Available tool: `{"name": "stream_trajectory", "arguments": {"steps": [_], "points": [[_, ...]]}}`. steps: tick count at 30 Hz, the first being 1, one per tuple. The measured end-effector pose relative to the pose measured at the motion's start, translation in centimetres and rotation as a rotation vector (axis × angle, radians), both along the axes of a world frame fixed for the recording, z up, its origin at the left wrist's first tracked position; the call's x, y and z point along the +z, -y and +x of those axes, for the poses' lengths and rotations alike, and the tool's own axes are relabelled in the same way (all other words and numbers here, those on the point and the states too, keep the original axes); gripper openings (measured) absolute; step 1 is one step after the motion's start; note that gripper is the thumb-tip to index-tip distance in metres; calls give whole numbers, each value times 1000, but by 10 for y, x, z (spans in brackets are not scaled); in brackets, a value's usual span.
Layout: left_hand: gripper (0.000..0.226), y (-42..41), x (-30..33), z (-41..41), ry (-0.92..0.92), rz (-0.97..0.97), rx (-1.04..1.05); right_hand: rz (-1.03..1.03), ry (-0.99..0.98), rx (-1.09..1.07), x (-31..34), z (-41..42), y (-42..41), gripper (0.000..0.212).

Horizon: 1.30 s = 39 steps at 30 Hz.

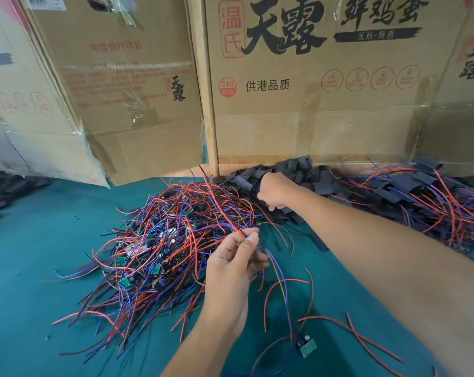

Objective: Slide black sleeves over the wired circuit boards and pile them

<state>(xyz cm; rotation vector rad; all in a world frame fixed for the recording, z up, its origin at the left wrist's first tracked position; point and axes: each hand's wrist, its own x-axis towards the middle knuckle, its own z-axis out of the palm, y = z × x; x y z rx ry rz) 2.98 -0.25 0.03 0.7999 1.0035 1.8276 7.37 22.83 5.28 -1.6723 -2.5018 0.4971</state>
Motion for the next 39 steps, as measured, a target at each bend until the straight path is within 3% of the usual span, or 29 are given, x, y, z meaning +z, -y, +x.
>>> {"name": "stream_trajectory", "arguments": {"steps": [6, 9, 11, 16, 21, 24, 27, 34, 37, 39], "points": [[25, 3, 6, 0, -8, -8, -21, -71, -360, -133, 10, 47, 12, 25], [17, 4, 7, 2, 16, -3, -62, -57, -556, -163, 16, 78, 40, 23], [8, 6, 8, 4, 52, 12, -116, -70, -692, -131, 14, 96, 69, 20], [12, 10, 7, 11, 56, 71, -275, -153, -964, 39, -8, 127, 158, 15], [11, 15, 7, 17, 3, 66, -370, -242, -1216, 5, -26, 142, 196, 16], [11, 17, 8, 22, -29, 54, -394, -316, -1265, 77, -25, 142, 201, 23], [12, 19, 8, 26, -66, 63, -423, -345, -1260, 56, -21, 142, 201, 42], [13, 18, 5, 25, -142, 87, -454, -782, -1307, 34, -25, 147, 200, 30], [11, 19, 6, 24, -155, 82, -456, -890, -1364, 39, -27, 149, 200, 14], [13, 19, 6, 25, -156, 76, -463, -935, -1387, 51, -31, 149, 199, 24]]}}
